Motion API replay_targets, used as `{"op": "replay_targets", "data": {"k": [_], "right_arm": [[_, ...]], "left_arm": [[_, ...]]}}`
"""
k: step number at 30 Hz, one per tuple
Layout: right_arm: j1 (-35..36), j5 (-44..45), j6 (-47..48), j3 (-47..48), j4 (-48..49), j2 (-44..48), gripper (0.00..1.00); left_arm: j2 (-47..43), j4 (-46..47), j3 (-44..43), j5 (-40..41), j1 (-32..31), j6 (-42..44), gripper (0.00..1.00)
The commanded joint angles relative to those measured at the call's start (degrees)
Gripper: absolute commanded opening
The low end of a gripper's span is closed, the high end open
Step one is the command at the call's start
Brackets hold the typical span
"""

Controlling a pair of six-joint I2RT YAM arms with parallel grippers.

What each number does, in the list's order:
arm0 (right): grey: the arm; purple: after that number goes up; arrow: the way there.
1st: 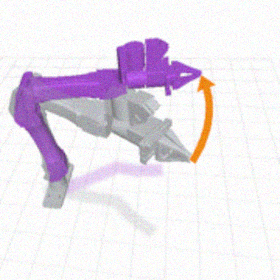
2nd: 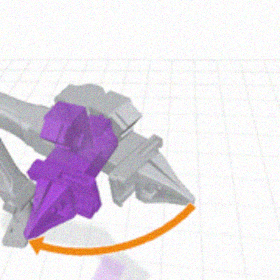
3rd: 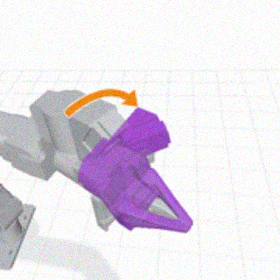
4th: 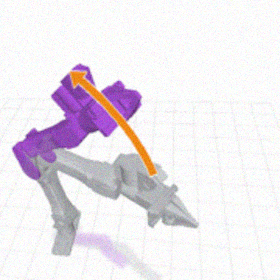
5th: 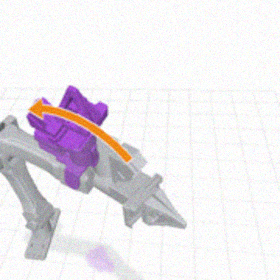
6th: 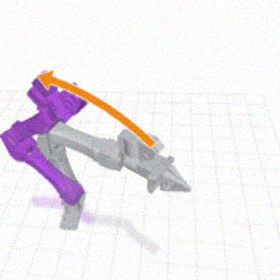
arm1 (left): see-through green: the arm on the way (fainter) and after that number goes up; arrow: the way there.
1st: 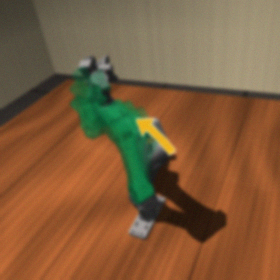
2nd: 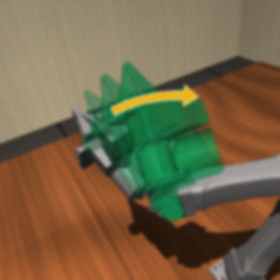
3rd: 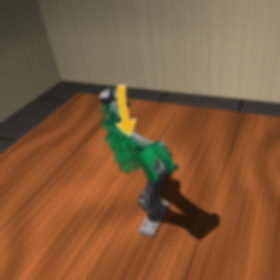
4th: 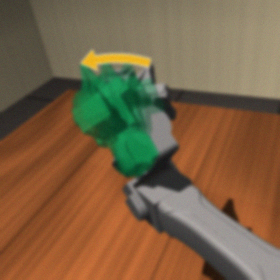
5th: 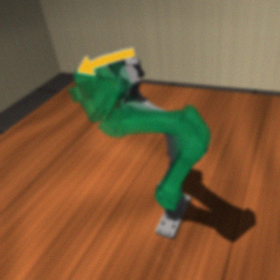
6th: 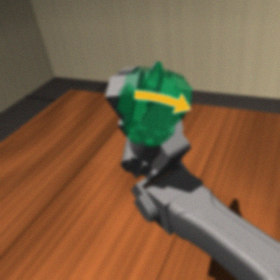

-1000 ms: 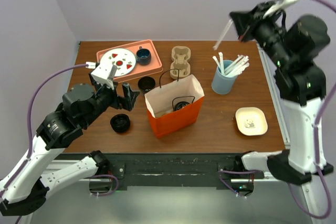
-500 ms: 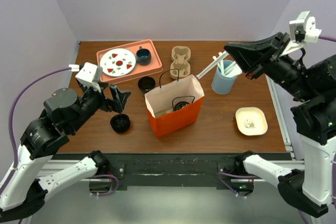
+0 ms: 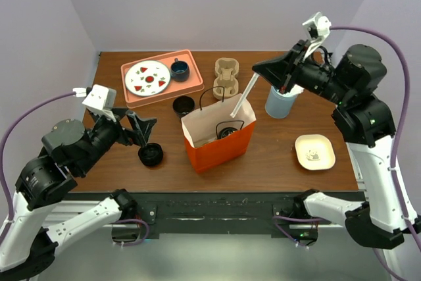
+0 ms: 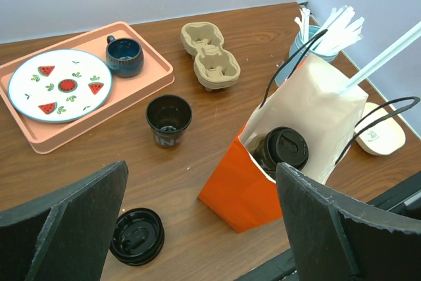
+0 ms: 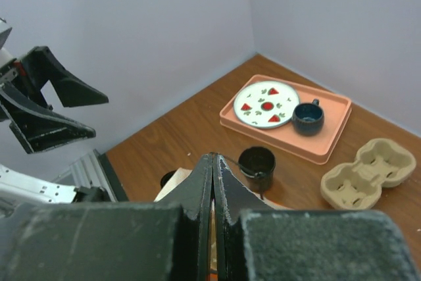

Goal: Pack the takeout coffee

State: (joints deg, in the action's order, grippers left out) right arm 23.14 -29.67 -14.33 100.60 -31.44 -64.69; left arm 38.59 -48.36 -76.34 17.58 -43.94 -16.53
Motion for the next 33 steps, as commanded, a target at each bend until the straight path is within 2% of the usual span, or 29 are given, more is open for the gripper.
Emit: {"op": "replay_targets", "data": {"k": [1, 5, 14, 23, 25, 28, 31, 33], "right_arm": [[4.61, 1.97, 1.05, -0.75, -0.81, -0.7, 0.0], [11.13, 8.29, 3.43, -0.58, -2.84, -2.98, 0.0], [23.26, 15.86, 6.41, -0.49, -2.13, -9.92, 0.0], [33.11, 24.83, 9.32, 4.96, -7.05, -18.63, 0.02], [33.73, 24.31, 8.27, 5.13, -8.45, -19.42, 0.09], [34.17, 24.22, 5.72, 7.06, -9.6, -19.95, 0.35], [34.17, 23.78, 3.44, 10.23, -11.27, -19.95, 0.41], [34.17, 25.71, 1.59, 12.07, -12.06, -19.6, 0.55]], "left_arm": [[-1.15, 0.63, 0.92, 0.26, -0.18, -1.92, 1.0], [-2.2, 0.81, 1.63, 0.7, -0.18, -2.18, 1.0], [-3.08, 0.72, 0.93, 0.87, -0.18, -2.8, 1.0], [-5.45, -0.15, 1.19, 2.01, -0.18, -4.03, 1.0], [-5.89, -0.33, 1.28, 2.45, -0.18, -4.12, 1.0], [-6.16, 0.02, 0.58, 2.19, -0.18, -2.19, 1.0], [-5.98, 0.63, -0.83, 2.1, -0.18, -0.52, 1.0], [-5.89, 1.42, -1.53, 2.19, -0.18, -0.08, 1.0]]}}
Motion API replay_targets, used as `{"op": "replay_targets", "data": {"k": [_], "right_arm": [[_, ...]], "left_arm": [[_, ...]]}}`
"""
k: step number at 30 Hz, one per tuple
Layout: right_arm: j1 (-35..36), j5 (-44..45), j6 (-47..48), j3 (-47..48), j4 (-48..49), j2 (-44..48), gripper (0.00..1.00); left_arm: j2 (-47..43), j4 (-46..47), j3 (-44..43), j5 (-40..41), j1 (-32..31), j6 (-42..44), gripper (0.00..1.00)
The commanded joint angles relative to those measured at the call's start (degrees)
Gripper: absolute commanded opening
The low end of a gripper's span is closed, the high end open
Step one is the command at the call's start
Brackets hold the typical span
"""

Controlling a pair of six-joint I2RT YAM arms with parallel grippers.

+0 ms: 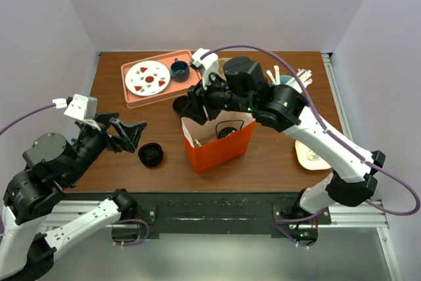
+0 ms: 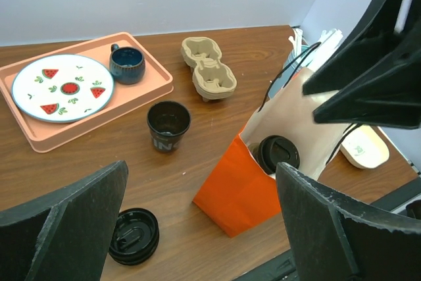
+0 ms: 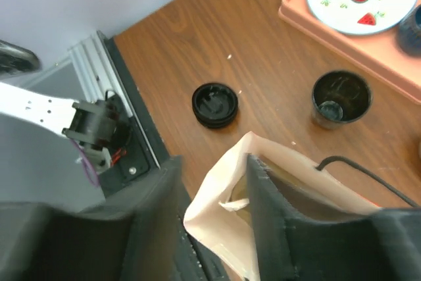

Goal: Pack the takeout coffee

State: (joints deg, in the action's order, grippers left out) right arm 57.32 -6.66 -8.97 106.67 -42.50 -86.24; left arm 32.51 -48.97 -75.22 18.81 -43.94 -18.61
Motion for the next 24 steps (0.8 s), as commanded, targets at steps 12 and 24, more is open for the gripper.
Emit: {"op": "replay_targets", "data": {"k": [12, 24], "right_arm": [[-0.02, 16.75, -21.24, 10.05, -6.28, 9.5, 0.99], [-0.02, 26.95, -28.64, 0.39, -7.86, 23.04, 0.99]], "left_arm": [[0.71, 8.1, -3.61, -2.63, -0.18, 2.88, 1.0], [3.7, 12.85, -7.13, -7.82, -0.18, 4.98, 1.0]]}}
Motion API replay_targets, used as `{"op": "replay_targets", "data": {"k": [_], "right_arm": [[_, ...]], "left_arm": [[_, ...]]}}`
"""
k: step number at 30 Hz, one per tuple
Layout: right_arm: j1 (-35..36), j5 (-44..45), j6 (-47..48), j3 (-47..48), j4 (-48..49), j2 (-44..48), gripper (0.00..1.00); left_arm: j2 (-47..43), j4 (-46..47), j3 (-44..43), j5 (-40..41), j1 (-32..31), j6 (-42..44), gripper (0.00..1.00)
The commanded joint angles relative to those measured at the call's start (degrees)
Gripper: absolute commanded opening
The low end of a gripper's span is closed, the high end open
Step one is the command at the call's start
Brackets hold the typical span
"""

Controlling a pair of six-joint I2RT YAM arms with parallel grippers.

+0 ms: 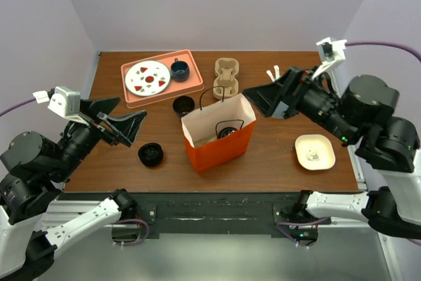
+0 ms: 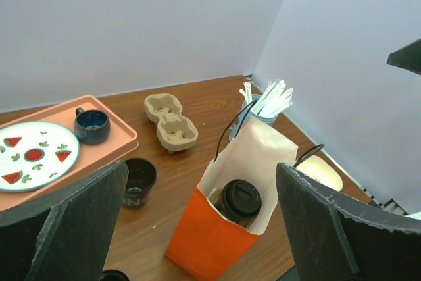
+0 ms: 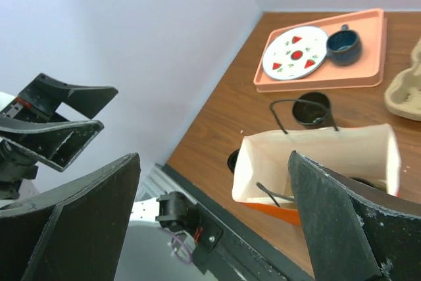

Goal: Pack the takeout coffee

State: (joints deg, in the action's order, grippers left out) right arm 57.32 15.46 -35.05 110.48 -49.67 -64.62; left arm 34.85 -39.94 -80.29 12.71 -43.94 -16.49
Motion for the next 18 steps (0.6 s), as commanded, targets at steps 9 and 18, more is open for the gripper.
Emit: {"op": "replay_targets", "data": {"k": [9, 18], "right_arm": [[-0.1, 7.38, -3.18, -8.96, -0.16, 5.91, 0.99], [-0.01, 8.09, -3.36, -9.49, -0.69, 5.65, 0.99]], "left_arm": [[1.71, 3.64, -0.93, -0.76, -0.18, 1.73, 1.0], [1.54, 2.24, -1.01, 1.35, -0.18, 2.78, 1.0]]}}
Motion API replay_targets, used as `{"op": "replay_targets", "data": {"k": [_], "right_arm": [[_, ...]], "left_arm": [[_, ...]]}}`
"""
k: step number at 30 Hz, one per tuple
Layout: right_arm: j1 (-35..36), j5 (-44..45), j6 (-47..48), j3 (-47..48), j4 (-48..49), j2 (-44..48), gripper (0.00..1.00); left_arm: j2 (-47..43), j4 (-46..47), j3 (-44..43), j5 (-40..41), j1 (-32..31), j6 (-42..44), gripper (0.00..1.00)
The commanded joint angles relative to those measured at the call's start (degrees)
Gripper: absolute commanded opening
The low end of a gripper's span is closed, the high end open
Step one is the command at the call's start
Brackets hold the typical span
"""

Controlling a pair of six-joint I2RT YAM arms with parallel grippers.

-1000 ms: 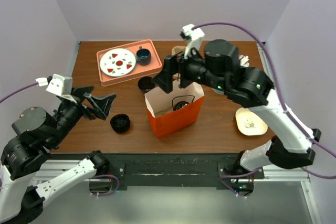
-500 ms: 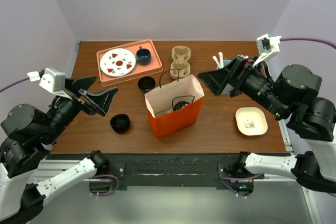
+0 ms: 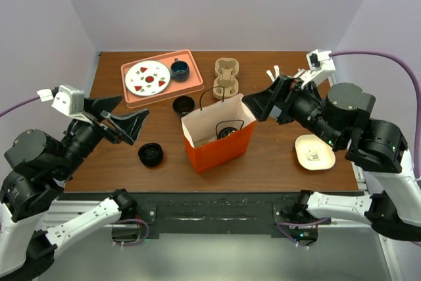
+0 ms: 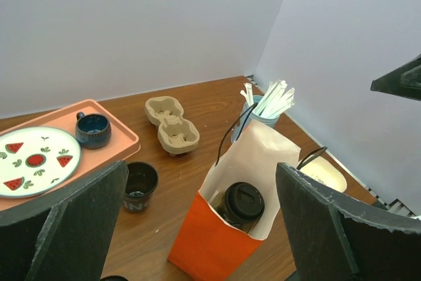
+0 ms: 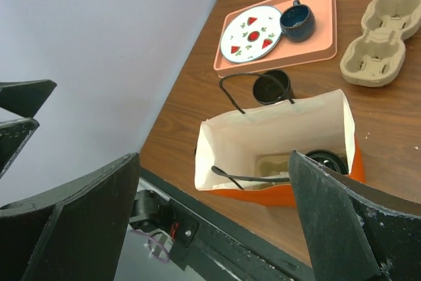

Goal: Pack the takeout coffee

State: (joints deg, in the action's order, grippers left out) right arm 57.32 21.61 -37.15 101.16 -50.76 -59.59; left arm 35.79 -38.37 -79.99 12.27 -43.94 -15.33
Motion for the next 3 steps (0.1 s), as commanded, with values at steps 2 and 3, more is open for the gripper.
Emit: {"op": "replay_targets", "data": {"k": [2, 3], "right_arm": [[-0.02, 2.3, -1.52, 0.43, -0.3, 0.44, 0.99], [-0.02, 2.39, -1.79, 0.61, -0.82, 0.44, 0.99]], "left_arm": [[0.16, 1.01, -0.97, 1.79, -0.18, 1.62, 1.0], [-0.02, 1.28, -0.44, 1.09, -0.18, 1.62, 1.0]]}}
